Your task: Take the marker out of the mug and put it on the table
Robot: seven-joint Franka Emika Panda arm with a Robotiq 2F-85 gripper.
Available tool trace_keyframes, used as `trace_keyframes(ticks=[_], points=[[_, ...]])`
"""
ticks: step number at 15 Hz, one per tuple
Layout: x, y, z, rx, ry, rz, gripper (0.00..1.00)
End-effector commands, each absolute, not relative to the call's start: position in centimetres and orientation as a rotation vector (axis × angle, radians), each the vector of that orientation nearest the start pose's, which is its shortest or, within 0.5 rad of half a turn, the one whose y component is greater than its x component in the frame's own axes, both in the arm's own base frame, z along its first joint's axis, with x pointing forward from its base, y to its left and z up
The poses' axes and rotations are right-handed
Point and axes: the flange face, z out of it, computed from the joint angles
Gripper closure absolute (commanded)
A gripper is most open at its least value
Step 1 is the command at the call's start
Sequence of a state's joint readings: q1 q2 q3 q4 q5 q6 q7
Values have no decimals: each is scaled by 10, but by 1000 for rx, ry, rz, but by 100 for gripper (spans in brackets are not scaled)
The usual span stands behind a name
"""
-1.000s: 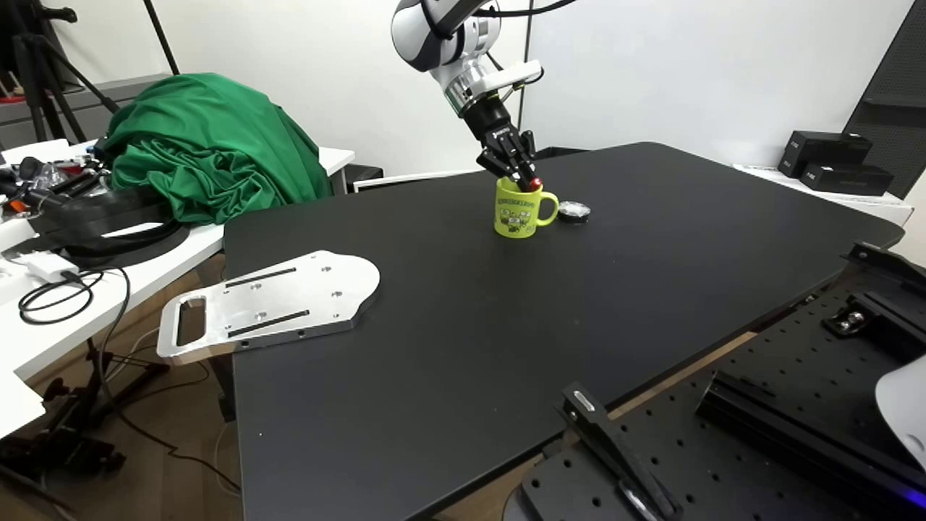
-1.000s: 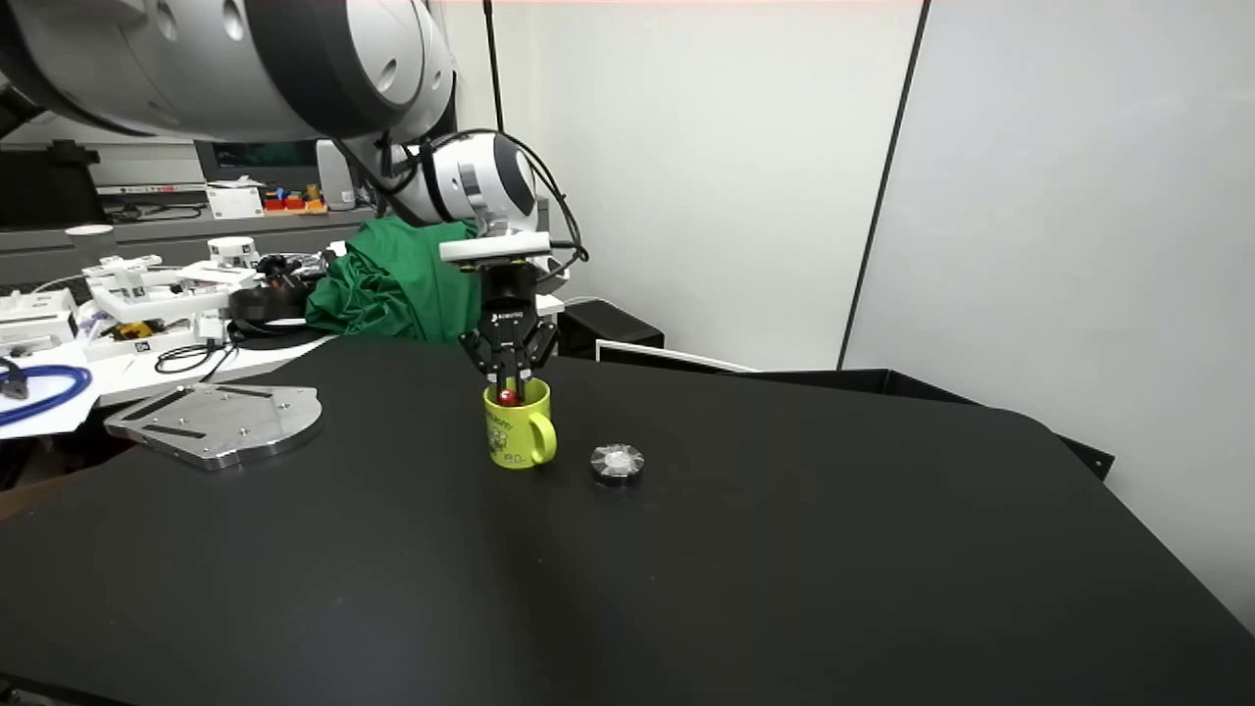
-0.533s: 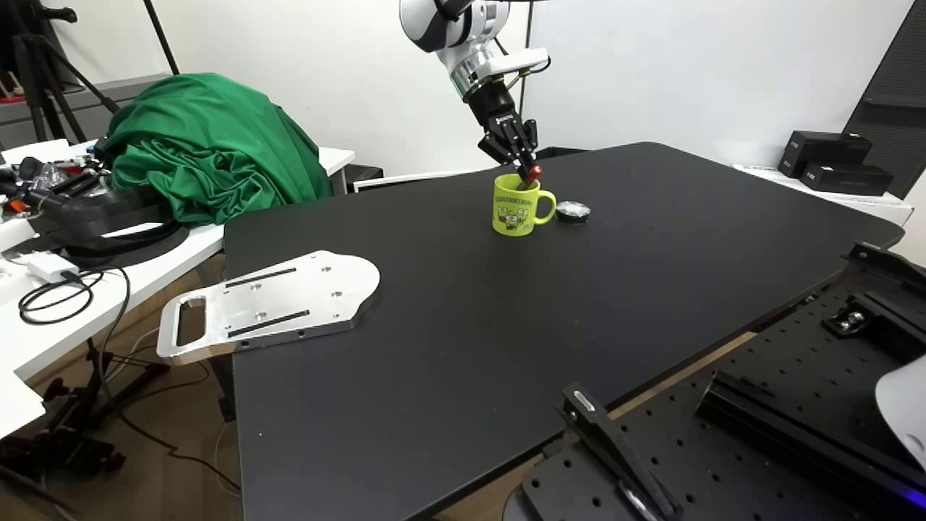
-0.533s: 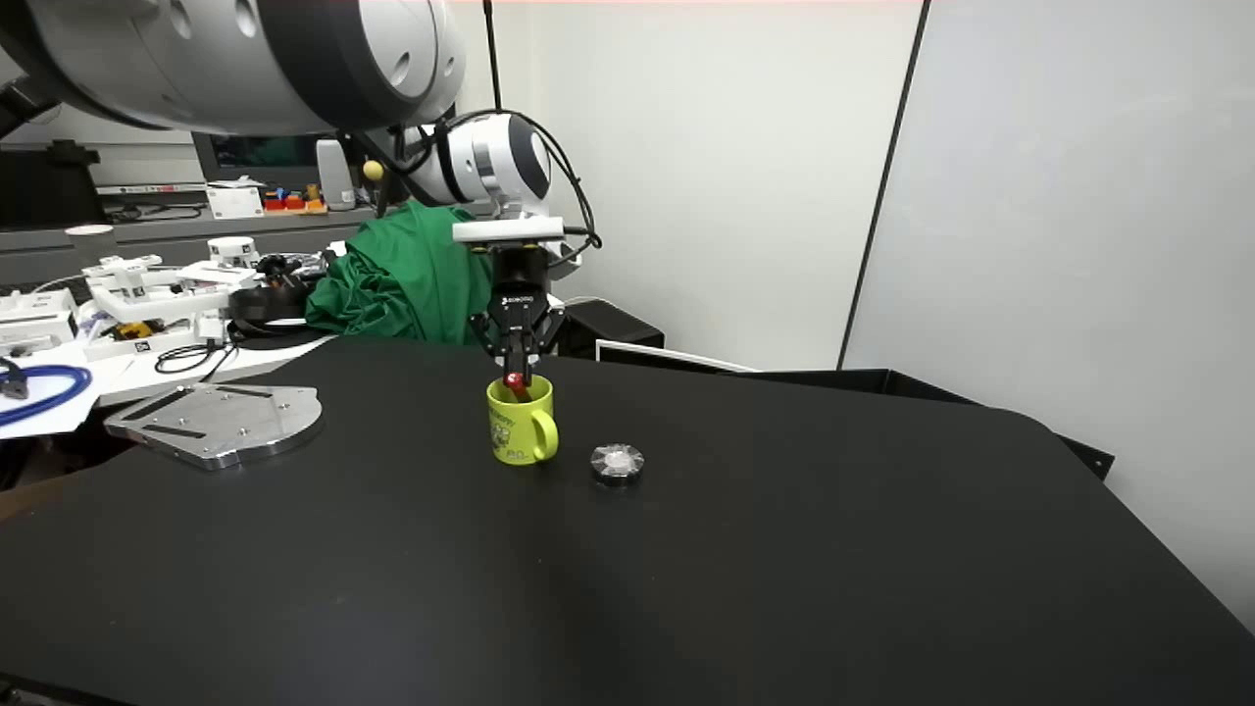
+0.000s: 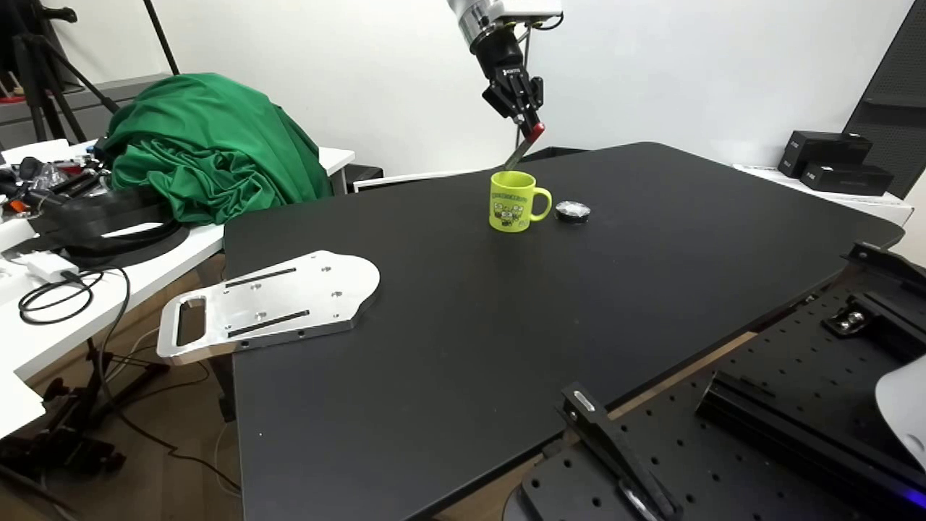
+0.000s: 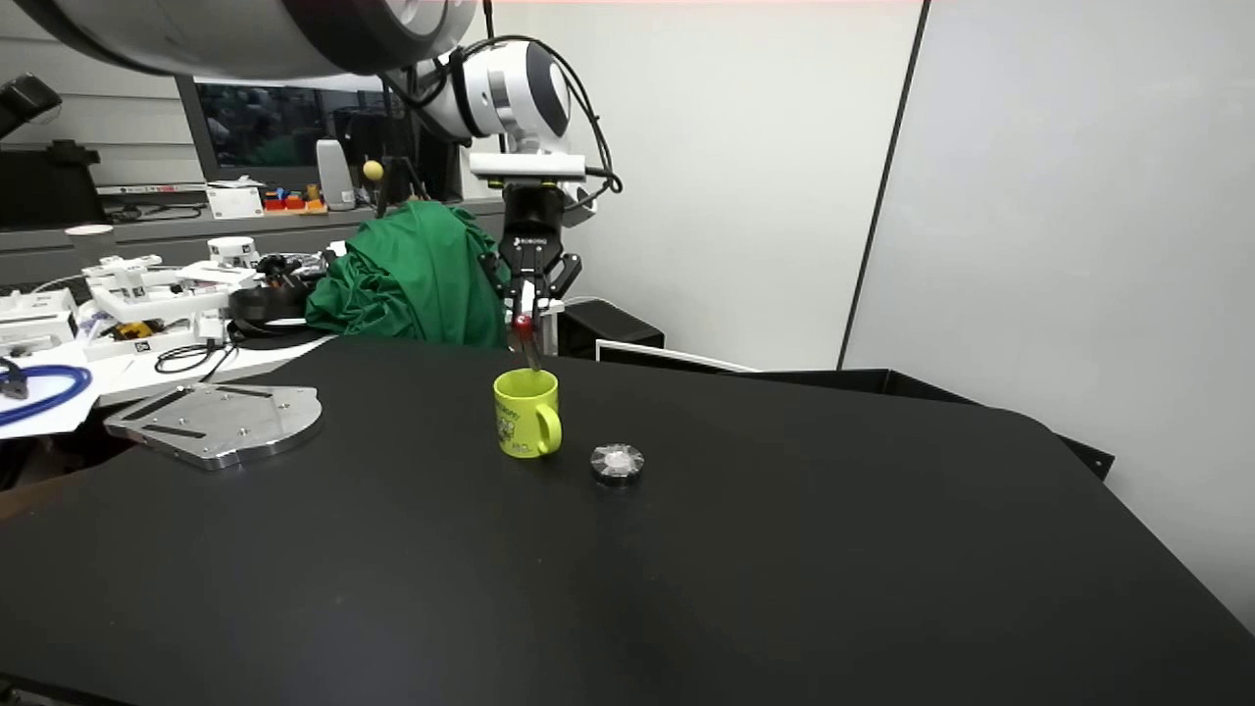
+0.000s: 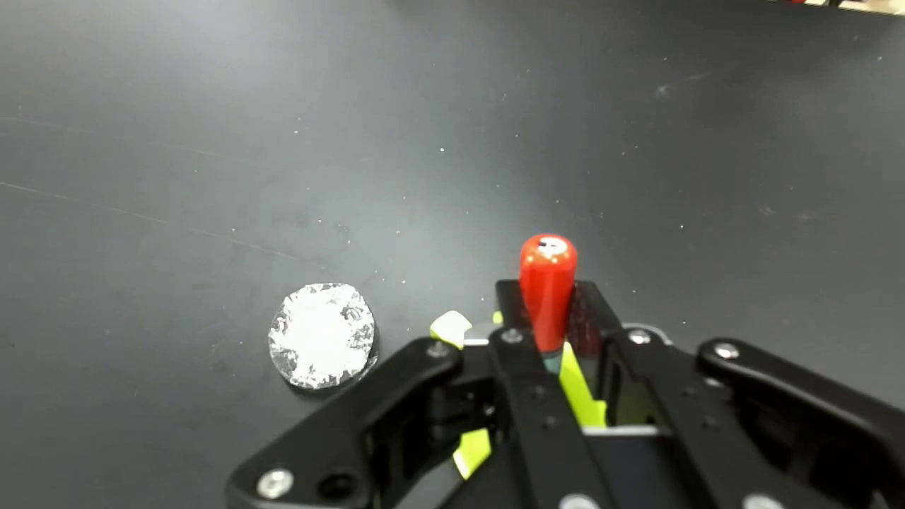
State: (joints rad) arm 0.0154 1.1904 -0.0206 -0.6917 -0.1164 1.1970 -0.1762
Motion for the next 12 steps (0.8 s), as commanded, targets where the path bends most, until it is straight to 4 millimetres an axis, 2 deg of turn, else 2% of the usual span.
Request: trace_keyframes(ticks=[1, 3, 6, 9, 12], points=[[716, -27, 233, -2970, -273, 1060, 95], [715, -37, 241, -2964, -271, 1051, 95], [721, -54, 239, -2990, -291, 982, 95], [742, -74, 230, -3050, -298, 728, 95], [762, -95, 211, -3083, -288, 451, 95]])
